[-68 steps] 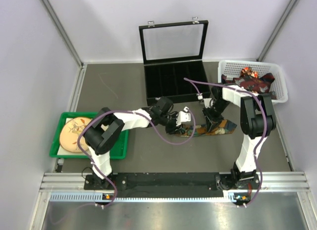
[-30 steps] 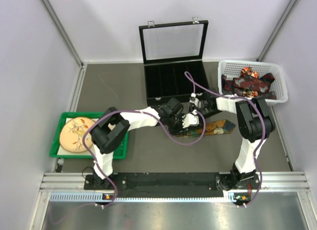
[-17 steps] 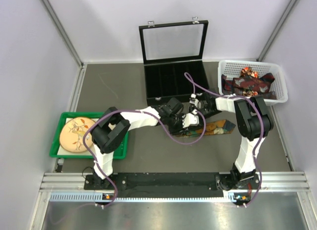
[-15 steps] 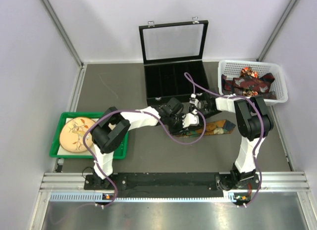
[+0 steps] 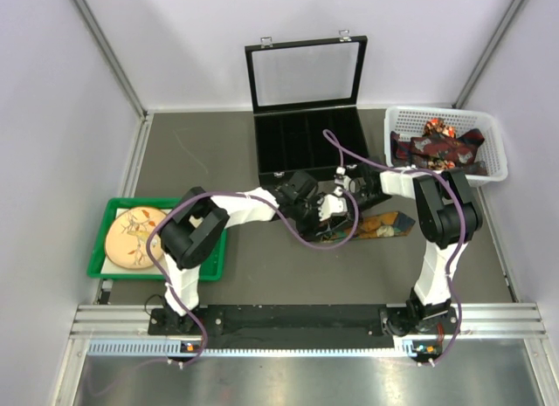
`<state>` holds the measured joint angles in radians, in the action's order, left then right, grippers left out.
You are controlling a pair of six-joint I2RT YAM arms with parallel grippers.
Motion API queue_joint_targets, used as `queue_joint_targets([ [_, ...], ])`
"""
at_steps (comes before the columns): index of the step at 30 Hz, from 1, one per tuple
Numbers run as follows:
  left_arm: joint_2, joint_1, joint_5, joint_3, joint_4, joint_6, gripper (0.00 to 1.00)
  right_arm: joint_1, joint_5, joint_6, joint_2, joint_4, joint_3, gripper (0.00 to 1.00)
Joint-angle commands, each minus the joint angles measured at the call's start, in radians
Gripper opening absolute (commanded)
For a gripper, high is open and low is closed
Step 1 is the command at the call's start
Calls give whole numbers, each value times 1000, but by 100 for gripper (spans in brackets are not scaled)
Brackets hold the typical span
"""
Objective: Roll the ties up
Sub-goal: Roll the tie at the center of the board.
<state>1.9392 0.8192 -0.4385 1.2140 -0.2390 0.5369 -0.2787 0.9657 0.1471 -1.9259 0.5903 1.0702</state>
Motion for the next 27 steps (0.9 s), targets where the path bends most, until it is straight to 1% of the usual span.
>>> queue_joint_targets([
  [1,-69,-93,-136,-103,82,-98,82,-17,-212,-81,-30,19,4,0],
  [2,-97,-107,-216,-120,149,-107,85,-17,-235,-84,-30,17,4,0],
  [3,-142,-118,-238,-151,182,-117,90,-17,-251,-86,-28,19,7,0],
  [4,-163,-135,-252,-162,202,-133,93,-17,-261,-84,-28,17,10,0],
  [5,-180,-143,-281,-171,214,-133,99,-17,-275,-84,-28,17,11,0],
  [8,-252,-181,-316,-194,260,-129,99,-17,-295,-83,-31,22,19,0],
  [9,-291,-196,-328,-226,309,-111,99,-16,-298,-81,-33,26,25,0],
  [11,-341,-204,-335,-278,348,-68,99,-16,-306,-83,-35,31,31,0],
  [12,-350,-204,-335,-304,453,-93,99,-14,-309,-86,-35,34,37,0],
  [13,-347,-204,-348,-332,508,-118,99,-14,-309,-89,-38,43,39,0],
  [14,-312,-204,-358,-376,571,-170,99,-14,-309,-89,-38,46,39,0],
  [15,-289,-207,-364,-361,605,-222,99,-14,-312,-93,-38,48,43,0],
  [16,-260,-209,-390,-319,455,-200,99,-14,-312,-93,-42,54,46,0],
  [17,-182,-209,-448,-204,334,-134,99,-14,-315,-96,-45,60,50,0],
  [18,-149,-209,-494,-147,196,8,99,-14,-318,-104,-48,66,57,0],
  [19,-132,-209,-525,-133,205,6,99,-14,-321,-106,-51,71,60,0],
  [21,-147,-209,-510,-246,427,-107,99,-14,-335,-113,-56,82,63,0],
  [23,-145,-204,-514,-329,673,-135,99,-14,-350,-115,-64,88,63,0],
  [24,-134,-195,-513,-332,711,-178,99,-14,-355,-122,-65,91,65,0],
  [25,-120,-192,-514,-334,728,-189,99,-14,-361,-124,-67,92,65,0],
  [27,-85,-178,-511,-350,832,-234,99,-14,-378,-127,-74,100,71,0],
])
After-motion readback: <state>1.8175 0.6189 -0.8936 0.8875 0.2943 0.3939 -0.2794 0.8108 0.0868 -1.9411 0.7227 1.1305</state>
